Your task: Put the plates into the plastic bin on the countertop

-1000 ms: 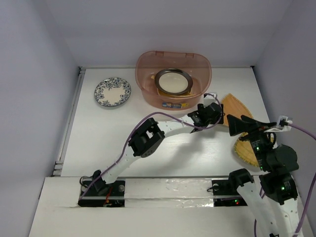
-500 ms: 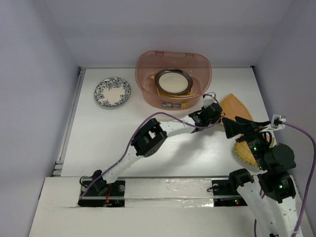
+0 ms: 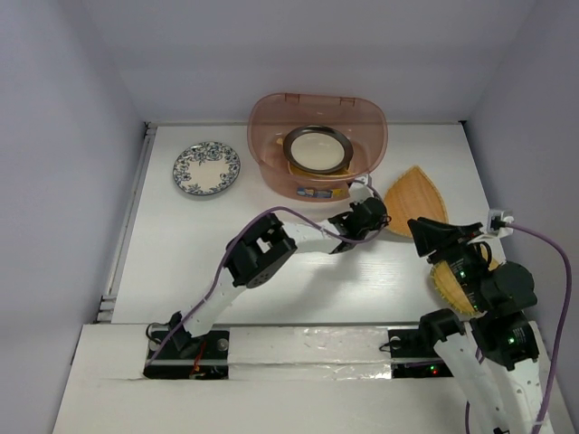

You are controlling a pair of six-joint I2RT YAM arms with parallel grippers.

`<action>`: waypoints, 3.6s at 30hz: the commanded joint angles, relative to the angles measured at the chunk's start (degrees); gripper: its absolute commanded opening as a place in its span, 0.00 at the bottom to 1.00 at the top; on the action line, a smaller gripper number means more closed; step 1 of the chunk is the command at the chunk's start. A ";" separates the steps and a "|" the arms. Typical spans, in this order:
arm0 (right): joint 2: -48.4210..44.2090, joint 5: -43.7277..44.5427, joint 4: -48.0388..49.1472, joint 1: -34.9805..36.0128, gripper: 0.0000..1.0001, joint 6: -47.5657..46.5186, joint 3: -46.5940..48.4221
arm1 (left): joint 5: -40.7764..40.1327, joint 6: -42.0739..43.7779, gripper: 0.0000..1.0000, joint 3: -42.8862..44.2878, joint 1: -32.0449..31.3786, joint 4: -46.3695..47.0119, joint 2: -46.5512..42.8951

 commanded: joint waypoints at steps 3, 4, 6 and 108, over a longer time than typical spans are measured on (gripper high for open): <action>-1.77 -1.25 1.02 0.23 0.25 -0.87 0.22 | -4.32 4.41 0.00 -10.11 0.83 12.49 -15.58; -2.47 -1.34 1.29 0.23 0.22 -0.79 0.48 | -4.41 5.02 0.00 -11.27 0.83 13.80 -19.25; -2.91 -1.25 1.11 0.23 0.20 -0.70 1.45 | -4.84 7.66 0.00 -15.12 0.83 17.76 -22.96; -1.77 -5.12 -5.83 0.23 0.36 -2.89 15.34 | 50.87 25.51 0.49 38.12 -4.97 -16.50 23.16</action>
